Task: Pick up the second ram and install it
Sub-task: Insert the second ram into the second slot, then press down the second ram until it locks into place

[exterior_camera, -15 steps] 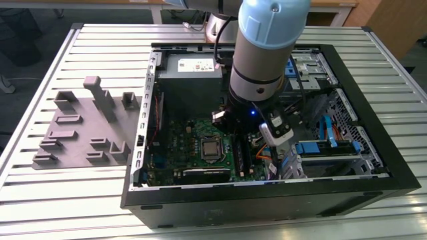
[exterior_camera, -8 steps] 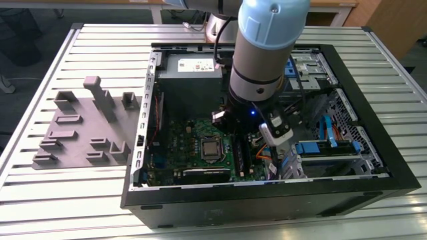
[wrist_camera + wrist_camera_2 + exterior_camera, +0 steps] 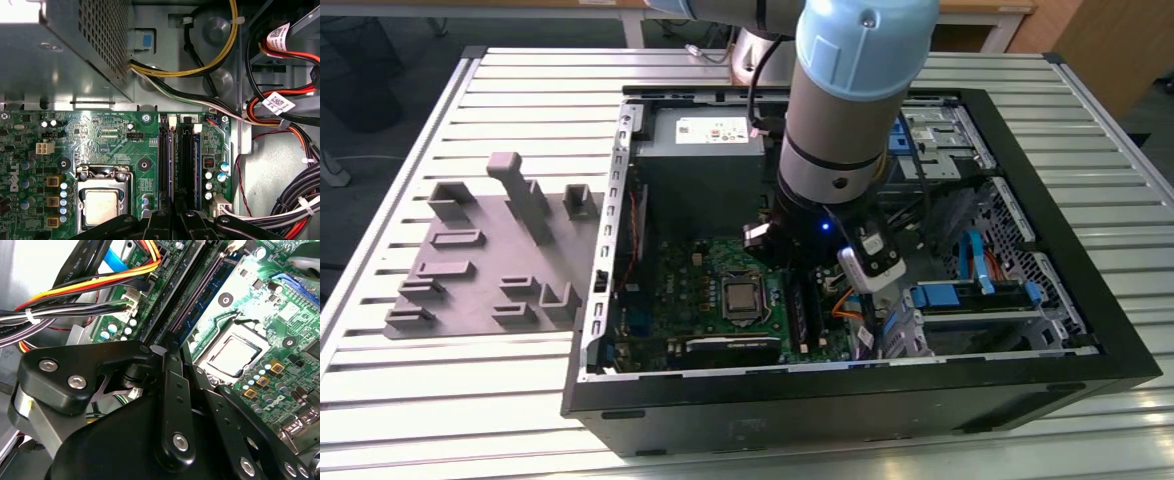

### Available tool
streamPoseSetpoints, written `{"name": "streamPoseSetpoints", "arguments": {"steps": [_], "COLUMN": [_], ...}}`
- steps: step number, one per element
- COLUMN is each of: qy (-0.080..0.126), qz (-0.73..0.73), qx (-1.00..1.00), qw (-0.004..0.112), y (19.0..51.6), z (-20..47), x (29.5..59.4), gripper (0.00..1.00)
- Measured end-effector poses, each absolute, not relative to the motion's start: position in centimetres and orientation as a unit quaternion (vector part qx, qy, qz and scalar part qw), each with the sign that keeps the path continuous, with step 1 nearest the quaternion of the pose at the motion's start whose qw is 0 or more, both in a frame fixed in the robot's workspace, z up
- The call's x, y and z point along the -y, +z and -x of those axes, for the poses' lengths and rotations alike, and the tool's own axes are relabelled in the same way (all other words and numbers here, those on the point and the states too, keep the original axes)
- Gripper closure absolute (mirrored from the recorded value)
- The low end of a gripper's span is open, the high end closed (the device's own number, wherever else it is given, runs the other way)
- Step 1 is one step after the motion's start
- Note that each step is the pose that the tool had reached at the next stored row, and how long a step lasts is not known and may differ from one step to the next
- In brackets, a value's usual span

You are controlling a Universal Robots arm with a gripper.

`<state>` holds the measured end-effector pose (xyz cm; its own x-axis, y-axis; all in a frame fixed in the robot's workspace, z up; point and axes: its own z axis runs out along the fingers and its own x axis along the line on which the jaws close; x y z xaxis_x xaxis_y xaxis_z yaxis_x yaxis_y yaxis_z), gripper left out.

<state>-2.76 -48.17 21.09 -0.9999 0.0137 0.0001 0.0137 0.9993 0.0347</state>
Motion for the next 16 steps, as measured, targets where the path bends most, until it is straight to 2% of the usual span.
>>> {"name": "streamPoseSetpoints", "arguments": {"steps": [16], "qy": [0.016], "qz": [-0.007], "qx": [-1.0], "qw": [0.0], "y": [21.02], "z": [2.76], "x": [48.18], "gripper": [0.86]}}
